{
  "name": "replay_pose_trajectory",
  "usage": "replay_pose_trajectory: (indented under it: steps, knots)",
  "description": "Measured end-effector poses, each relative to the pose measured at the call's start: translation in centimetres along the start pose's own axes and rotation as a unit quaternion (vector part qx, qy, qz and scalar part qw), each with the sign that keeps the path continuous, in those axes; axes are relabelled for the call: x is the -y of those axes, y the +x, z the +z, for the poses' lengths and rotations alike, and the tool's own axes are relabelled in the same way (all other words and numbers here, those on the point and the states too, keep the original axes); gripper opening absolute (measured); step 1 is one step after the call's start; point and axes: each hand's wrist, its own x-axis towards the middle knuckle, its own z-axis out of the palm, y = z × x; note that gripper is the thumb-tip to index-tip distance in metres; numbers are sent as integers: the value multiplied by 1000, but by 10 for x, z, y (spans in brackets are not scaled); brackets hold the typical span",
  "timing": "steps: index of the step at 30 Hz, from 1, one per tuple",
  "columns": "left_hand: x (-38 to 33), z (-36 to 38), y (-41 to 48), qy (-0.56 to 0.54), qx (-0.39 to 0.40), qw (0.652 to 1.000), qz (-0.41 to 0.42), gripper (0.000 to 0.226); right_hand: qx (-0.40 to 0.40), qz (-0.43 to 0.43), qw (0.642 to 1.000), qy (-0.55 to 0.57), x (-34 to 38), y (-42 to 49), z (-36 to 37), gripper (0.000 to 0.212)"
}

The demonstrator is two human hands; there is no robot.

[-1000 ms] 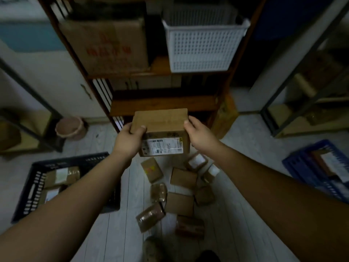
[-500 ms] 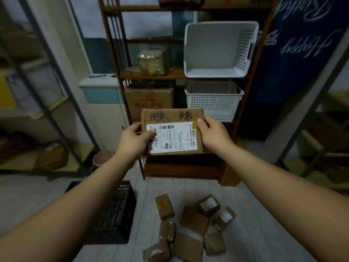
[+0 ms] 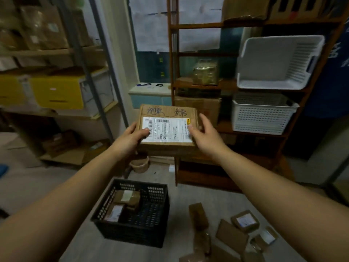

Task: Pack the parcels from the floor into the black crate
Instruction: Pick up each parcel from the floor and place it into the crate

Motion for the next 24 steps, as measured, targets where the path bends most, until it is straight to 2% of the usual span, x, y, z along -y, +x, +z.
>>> replay_pose_trajectory:
  steps: [3,5,10,15,17,19,21,24]
  knots:
    - [14,-70,8,10,-29,998,-55,37,103,-29,992,-69,0,2,79,97]
    - [23,-102,12,25,-28,995,-90,40,129,-21,984,-124,-1,2,113,105]
    - [45,-150,17,57,3,989,-135,31,152,-2,974,-168,-10,13,165,76]
    - [79,-180,54,53,2,989,-135,30,164,-1,966,-198,-28,44,202,79]
    - [89,-192,78,61,2,988,-144,30,193,3,945,-264,-39,65,215,97]
    - [97,-203,104,82,23,984,-157,29,244,10,901,-359,-53,93,228,116]
    - [100,-214,134,115,44,978,-170,33,294,5,859,-420,-67,125,243,123]
    - [101,-233,179,151,56,968,-195,39,331,-5,830,-449,-82,167,269,126]
